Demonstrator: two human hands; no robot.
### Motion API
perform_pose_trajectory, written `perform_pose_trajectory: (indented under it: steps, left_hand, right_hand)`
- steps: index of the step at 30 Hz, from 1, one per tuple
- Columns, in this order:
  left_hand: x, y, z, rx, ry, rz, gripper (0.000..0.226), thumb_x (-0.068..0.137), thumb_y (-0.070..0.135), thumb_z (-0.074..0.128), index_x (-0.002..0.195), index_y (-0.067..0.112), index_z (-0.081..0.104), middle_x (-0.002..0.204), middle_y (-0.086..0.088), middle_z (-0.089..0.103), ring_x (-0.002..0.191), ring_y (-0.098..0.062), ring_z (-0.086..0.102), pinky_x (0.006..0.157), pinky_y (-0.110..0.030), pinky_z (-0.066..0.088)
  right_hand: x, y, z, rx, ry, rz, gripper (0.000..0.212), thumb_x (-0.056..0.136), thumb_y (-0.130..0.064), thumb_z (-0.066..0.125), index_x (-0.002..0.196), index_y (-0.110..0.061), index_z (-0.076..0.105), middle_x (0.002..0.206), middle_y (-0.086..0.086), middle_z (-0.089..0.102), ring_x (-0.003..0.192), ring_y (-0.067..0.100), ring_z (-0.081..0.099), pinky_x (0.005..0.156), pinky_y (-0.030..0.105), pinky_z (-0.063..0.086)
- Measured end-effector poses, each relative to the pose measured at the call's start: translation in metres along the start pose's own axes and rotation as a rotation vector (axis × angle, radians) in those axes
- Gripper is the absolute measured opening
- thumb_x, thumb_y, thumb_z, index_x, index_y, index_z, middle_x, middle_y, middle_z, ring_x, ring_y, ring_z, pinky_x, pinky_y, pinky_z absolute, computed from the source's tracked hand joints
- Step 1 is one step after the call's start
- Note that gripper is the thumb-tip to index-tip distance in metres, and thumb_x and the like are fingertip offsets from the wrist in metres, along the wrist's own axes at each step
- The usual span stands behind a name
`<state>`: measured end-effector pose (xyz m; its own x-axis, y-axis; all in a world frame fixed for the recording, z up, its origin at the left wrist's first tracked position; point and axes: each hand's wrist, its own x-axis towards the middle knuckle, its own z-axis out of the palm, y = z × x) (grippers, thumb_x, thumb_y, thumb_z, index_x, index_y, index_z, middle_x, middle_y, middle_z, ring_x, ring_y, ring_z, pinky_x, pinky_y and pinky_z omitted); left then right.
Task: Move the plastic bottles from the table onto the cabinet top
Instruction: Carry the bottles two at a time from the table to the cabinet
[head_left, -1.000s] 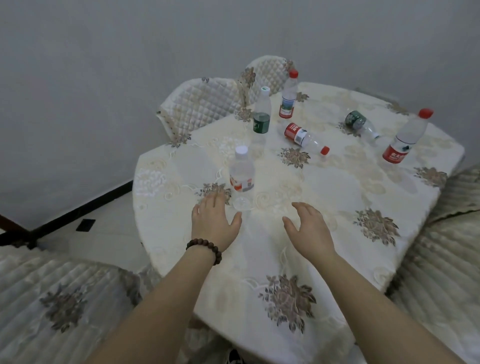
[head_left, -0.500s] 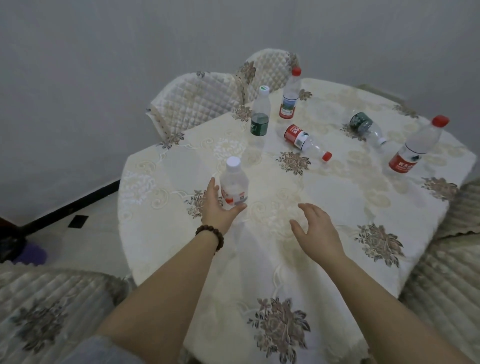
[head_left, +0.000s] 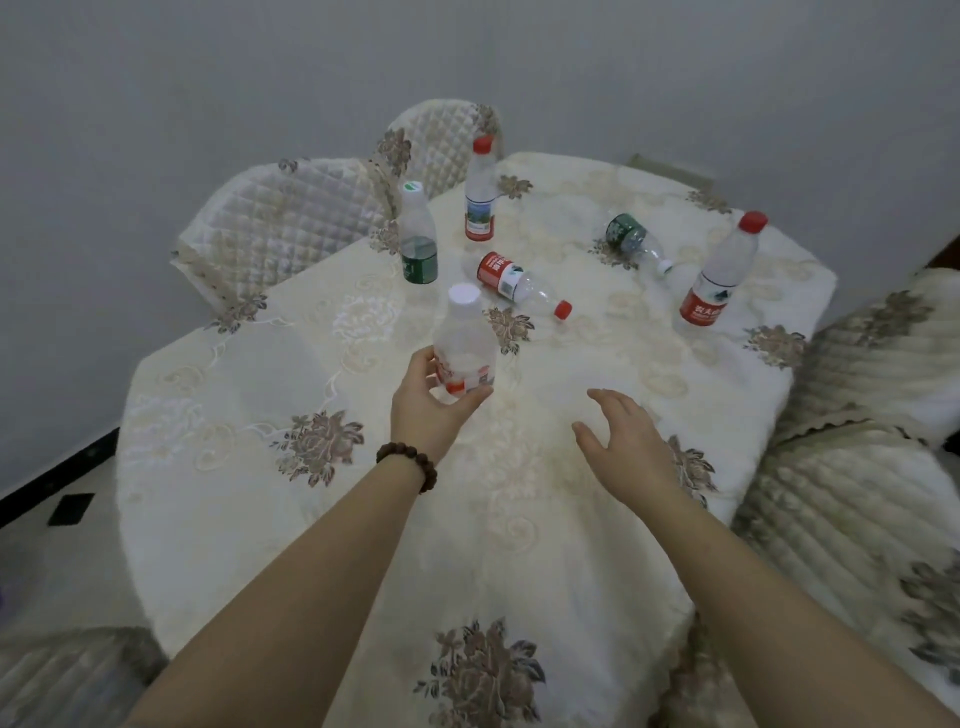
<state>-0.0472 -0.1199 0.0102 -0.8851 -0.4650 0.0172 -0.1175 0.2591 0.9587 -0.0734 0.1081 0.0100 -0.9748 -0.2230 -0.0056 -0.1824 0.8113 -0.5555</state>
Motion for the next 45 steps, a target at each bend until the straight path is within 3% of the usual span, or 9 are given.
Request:
perform_pose_trajectory:
  steps: [5,10,19,22,29,35,41,45]
  left_hand:
    - [0.020,0.038,0.070,-0.003,-0.104,0.042,0.065,0.066,0.038,0.084,0.119,0.027,0.050,0.112,0.010,0.061,0.104,-0.010,0.059,0.088,-0.033,0.052]
    - [0.042,0.059,0.138,0.008,-0.150,0.068,0.060,0.067,0.040,0.083,0.117,0.030,0.051,0.112,0.010,0.059,0.100,-0.007,0.057,0.078,-0.023,0.048]
    - [0.084,0.060,0.198,0.049,-0.156,0.075,0.056,0.071,0.026,0.082,0.116,0.030,0.050,0.106,0.016,0.059,0.097,0.003,0.057,0.060,-0.007,0.047]
    - [0.092,0.056,0.200,0.059,-0.142,0.071,0.057,0.071,0.023,0.082,0.118,0.027,0.049,0.107,0.014,0.059,0.098,0.001,0.057,0.063,-0.008,0.047]
    - [0.102,0.055,0.210,0.075,-0.109,0.058,0.054,0.072,0.018,0.081,0.115,0.024,0.050,0.104,0.018,0.058,0.093,0.005,0.057,0.061,-0.005,0.047]
    - [0.105,0.051,0.211,0.084,-0.088,0.046,0.054,0.071,0.019,0.082,0.116,0.022,0.052,0.107,0.015,0.059,0.097,0.000,0.058,0.064,-0.010,0.049]
    - [0.100,0.053,0.200,0.083,-0.071,0.027,0.054,0.071,0.022,0.082,0.116,0.024,0.051,0.109,0.013,0.061,0.100,-0.001,0.058,0.064,-0.010,0.048]
    - [0.092,0.061,0.185,0.074,-0.051,0.015,0.057,0.071,0.025,0.082,0.119,0.023,0.050,0.112,0.009,0.061,0.101,-0.002,0.058,0.070,-0.012,0.047]
  right_hand:
    - [0.026,0.057,-0.050,0.018,0.116,0.087,0.052,0.093,-0.035,0.053,0.139,-0.015,0.042,0.145,0.003,0.043,0.135,0.020,0.035,0.109,0.032,0.029]
    - [0.072,0.116,-0.088,0.091,0.191,0.200,0.059,0.091,-0.040,0.057,0.141,-0.014,0.039,0.145,0.006,0.041,0.134,0.022,0.036,0.107,0.034,0.031]
    - [0.192,0.175,-0.090,0.447,0.251,0.344,0.106,0.073,-0.046,0.076,0.151,-0.016,0.011,0.157,0.005,0.020,0.144,0.023,0.020,0.113,0.040,0.024]
    - [0.219,0.186,-0.083,0.599,0.298,0.350,0.112,0.071,-0.039,0.080,0.152,-0.022,0.005,0.158,0.001,0.016,0.144,0.020,0.020,0.112,0.036,0.024]
    - [0.260,0.195,-0.072,0.693,0.439,0.319,0.104,0.072,-0.034,0.080,0.150,-0.028,0.012,0.151,0.001,0.034,0.134,0.016,0.039,0.100,0.026,0.031]
    - [0.271,0.197,-0.068,0.640,0.476,0.295,0.077,0.073,-0.034,0.077,0.138,-0.023,0.037,0.129,0.000,0.055,0.116,0.020,0.053,0.099,0.041,0.046]
    - [0.252,0.184,-0.076,0.679,0.493,0.222,0.062,0.074,-0.028,0.077,0.127,-0.026,0.045,0.108,-0.012,0.056,0.098,0.010,0.054,0.085,0.026,0.044]
    - [0.225,0.158,-0.088,0.740,0.459,0.178,0.061,0.075,-0.027,0.077,0.127,-0.029,0.045,0.111,-0.012,0.057,0.102,0.009,0.055,0.085,0.022,0.043]
